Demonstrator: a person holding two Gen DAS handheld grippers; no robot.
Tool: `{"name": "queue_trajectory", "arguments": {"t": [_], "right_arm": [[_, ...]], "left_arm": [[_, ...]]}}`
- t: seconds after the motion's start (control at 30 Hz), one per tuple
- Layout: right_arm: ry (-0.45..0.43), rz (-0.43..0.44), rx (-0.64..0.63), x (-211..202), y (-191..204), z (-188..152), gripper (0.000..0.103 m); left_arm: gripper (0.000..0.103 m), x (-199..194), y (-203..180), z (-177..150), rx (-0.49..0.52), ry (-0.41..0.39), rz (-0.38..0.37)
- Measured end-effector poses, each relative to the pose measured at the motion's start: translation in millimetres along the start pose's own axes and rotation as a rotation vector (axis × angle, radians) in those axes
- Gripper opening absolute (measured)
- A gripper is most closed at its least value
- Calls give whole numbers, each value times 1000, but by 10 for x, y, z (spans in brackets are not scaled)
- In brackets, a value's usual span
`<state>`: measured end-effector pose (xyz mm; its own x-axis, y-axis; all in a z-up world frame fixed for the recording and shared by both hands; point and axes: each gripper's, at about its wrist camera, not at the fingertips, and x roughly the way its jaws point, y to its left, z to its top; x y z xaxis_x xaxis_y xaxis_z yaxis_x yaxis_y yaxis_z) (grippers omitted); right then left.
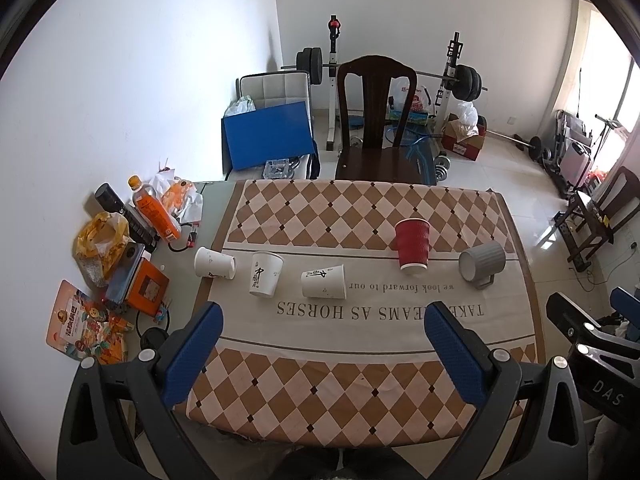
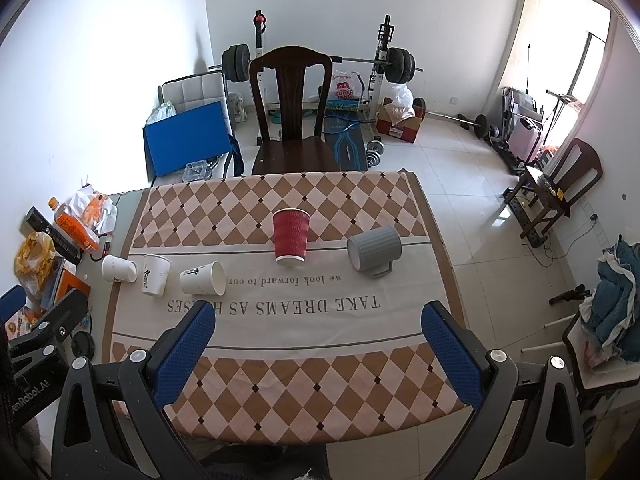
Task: Flip cup upright
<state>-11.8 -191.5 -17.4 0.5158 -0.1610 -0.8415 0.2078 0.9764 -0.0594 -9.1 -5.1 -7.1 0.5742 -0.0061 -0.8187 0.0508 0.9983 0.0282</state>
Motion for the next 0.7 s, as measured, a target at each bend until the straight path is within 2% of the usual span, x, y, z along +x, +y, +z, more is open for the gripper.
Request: {"name": "queue_trajectory", "arguments": {"t": [0.53,0.7], "right_arm": [[-3,3,1,-61,-73,-31,103],[-3,6,4,-57,-36,-3,103]], "left_arm": [[103,0,-3,0,-1,0,-1],[103,-59,-125,54,-1,-2,-4]]}}
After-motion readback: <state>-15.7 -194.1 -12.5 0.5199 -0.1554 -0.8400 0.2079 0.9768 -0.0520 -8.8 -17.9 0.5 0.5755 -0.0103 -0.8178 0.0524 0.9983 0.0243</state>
